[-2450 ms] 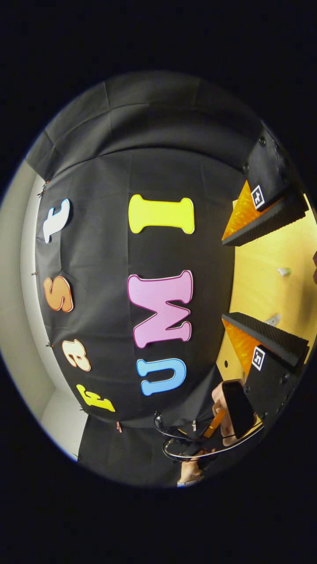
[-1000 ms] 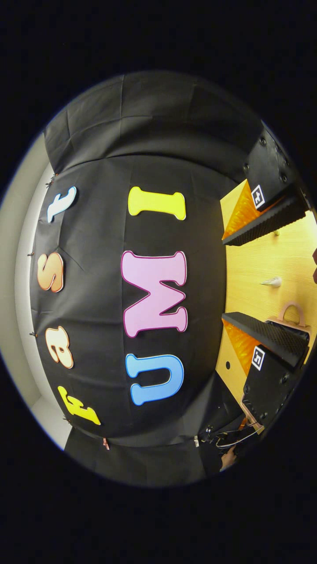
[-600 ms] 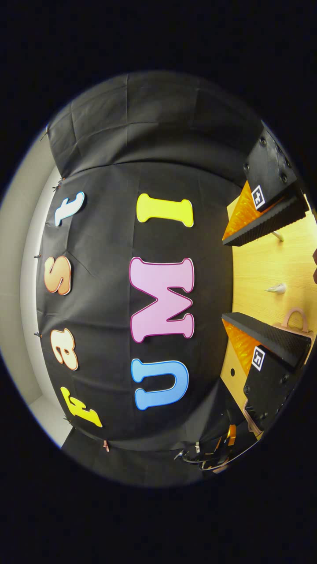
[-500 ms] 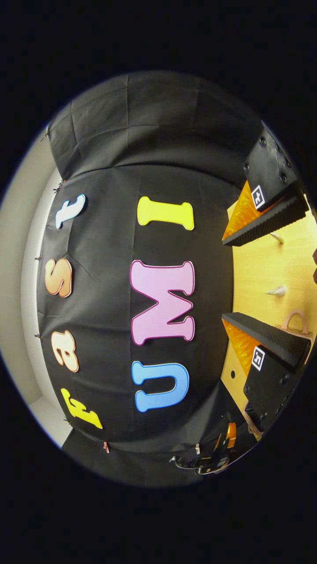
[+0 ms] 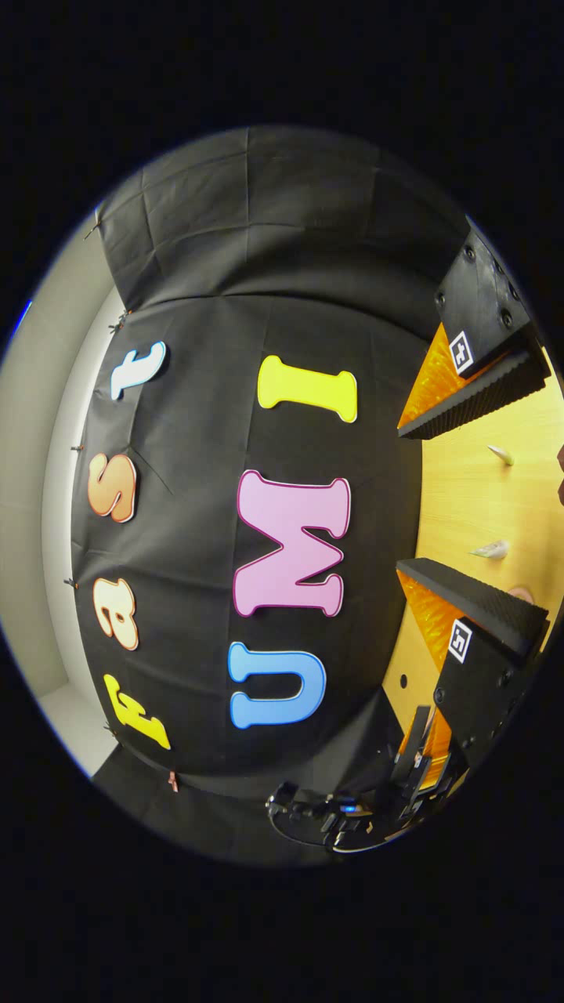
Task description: First open the suitcase, pack the skin care products into it, and then close the suitcase.
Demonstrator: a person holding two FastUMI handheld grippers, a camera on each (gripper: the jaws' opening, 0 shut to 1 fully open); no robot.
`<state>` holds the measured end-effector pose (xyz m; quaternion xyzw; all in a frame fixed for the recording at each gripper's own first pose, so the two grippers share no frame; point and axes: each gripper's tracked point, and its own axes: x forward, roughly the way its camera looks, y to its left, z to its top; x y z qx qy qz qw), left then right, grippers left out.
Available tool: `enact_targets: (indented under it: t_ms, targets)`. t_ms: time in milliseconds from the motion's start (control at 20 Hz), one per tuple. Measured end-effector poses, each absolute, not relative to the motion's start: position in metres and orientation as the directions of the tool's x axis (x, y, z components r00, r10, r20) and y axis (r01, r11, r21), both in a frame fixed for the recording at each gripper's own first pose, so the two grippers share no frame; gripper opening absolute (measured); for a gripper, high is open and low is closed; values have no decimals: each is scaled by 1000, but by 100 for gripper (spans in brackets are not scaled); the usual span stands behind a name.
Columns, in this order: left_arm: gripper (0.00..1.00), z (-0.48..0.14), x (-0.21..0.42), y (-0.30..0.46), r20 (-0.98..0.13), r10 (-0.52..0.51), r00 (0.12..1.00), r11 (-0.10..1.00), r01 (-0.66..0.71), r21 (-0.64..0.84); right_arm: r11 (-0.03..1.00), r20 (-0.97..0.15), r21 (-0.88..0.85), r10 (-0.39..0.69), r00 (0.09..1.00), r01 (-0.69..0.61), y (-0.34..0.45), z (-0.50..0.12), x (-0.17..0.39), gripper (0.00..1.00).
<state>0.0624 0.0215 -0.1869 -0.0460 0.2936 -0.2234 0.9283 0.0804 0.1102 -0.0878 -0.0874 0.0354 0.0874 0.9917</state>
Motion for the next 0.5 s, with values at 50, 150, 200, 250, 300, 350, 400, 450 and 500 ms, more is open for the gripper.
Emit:
enact_targets:
  t_ms: [50, 150, 200, 250, 300, 350, 400, 450, 500]
  targets:
    - [96, -200, 68, 6, -550, -449, 704, 889, 410, -202, 965, -90, -185, 170, 981, -184, 104, -90, 80, 97]
    - [96, -225, 72, -19, -616, -451, 646, 879, 440, -181, 962, -125, -186, 177, 976, -199, 95, -103, 79, 96]
    - [96, -236, 78, -28, -643, -446, 622, 878, 444, -179, 962, -140, -176, 186, 973, -209, 91, -108, 78, 96]
    - [96, -249, 83, -31, -672, -437, 598, 881, 437, -183, 962, -150, -171, 188, 971, -212, 86, -111, 78, 96]
    - [96, -261, 90, -35, -694, -428, 579, 885, 424, -192, 962, -162, -171, 184, 970, -211, 80, -114, 78, 96]
    - [97, -273, 97, -35, -713, -416, 564, 892, 406, -200, 962, -177, -173, 181, 967, -212, 73, -119, 79, 96]
    - [96, -279, 106, -33, -730, -403, 552, 899, 389, -202, 961, -189, -176, 180, 965, -213, 66, -123, 79, 96]
    - [96, -289, 117, -32, -744, -395, 539, 902, 382, -202, 959, -199, -180, 180, 963, -217, 61, -126, 79, 96]
    - [96, -299, 128, -31, -761, -375, 529, 909, 371, -190, 959, -207, -185, 176, 962, -215, 54, -131, 80, 96]
